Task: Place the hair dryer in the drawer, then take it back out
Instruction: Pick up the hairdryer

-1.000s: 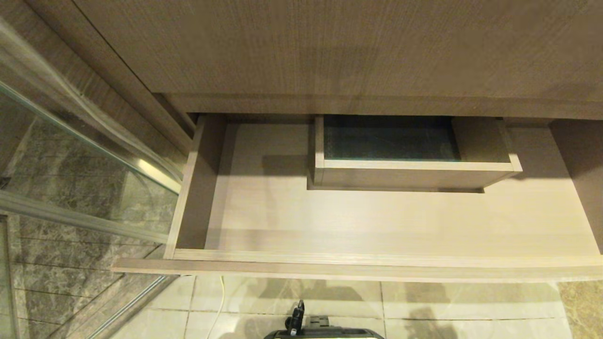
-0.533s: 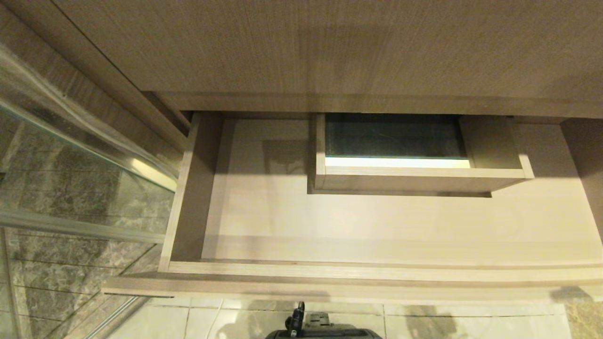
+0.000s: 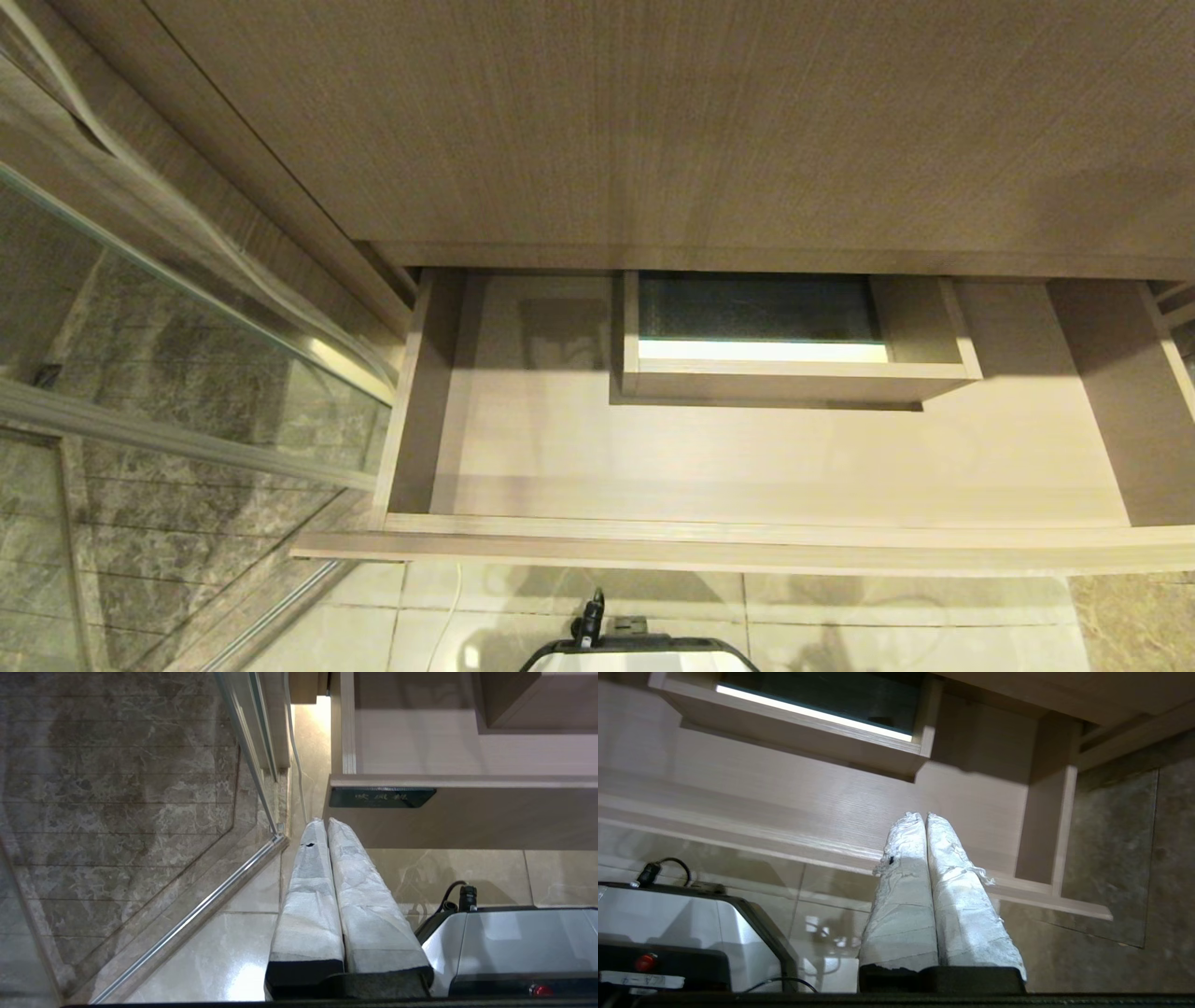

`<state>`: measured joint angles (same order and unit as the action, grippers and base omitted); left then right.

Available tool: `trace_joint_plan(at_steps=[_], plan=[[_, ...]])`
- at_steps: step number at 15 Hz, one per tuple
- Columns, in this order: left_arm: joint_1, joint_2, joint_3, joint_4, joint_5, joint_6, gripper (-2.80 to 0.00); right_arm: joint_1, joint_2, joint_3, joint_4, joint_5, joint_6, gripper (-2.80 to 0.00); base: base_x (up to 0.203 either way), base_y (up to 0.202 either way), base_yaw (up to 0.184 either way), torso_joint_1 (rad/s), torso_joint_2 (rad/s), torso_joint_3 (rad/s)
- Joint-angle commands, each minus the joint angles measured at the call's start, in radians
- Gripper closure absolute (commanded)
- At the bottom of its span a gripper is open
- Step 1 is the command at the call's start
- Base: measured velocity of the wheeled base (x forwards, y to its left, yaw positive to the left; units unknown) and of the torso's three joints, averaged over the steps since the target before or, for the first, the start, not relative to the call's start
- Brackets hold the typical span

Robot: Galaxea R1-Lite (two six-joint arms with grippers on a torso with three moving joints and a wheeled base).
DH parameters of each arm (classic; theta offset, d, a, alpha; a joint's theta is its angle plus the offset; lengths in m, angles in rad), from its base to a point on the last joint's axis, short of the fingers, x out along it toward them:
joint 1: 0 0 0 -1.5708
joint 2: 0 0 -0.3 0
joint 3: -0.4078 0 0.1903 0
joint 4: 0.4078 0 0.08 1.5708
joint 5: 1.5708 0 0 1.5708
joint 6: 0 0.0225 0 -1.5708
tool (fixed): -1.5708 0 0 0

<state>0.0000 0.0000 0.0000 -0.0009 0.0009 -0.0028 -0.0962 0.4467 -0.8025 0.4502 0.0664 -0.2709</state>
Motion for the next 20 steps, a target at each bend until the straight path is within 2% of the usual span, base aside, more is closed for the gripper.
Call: trace_joint_plan(at_steps=[1,4,9,20], plan=[[0.0,0.0,0.002,-0.001,0.001,0.0,0.0,0.0,-0.002,0.003,-0.001,0.0,-0.011,0.0,0.0,0.0,0.0,0.036,-0.06,-0.031],[0.0,-0.001,0.002,-0.001,0.001,0.0,0.0,0.0,-0.005,0.005,-0.003,-0.002,-0.014,0.0,0.0,0.0,0.0,0.088,-0.16,-0.066],[0.0,0.0,0.002,-0.001,0.001,0.0,0.0,0.0,-0.01,0.006,-0.021,-0.002,-0.014,0.0,0.0,0.0,0.0,0.121,-0.43,-0.202],[0.0,0.0,0.0,-0.001,0.001,0.0,0.0,-0.002,-0.02,0.008,-0.03,-0.002,-0.014,0.0,0.0,0.0,0.0,0.313,-0.51,-0.241]])
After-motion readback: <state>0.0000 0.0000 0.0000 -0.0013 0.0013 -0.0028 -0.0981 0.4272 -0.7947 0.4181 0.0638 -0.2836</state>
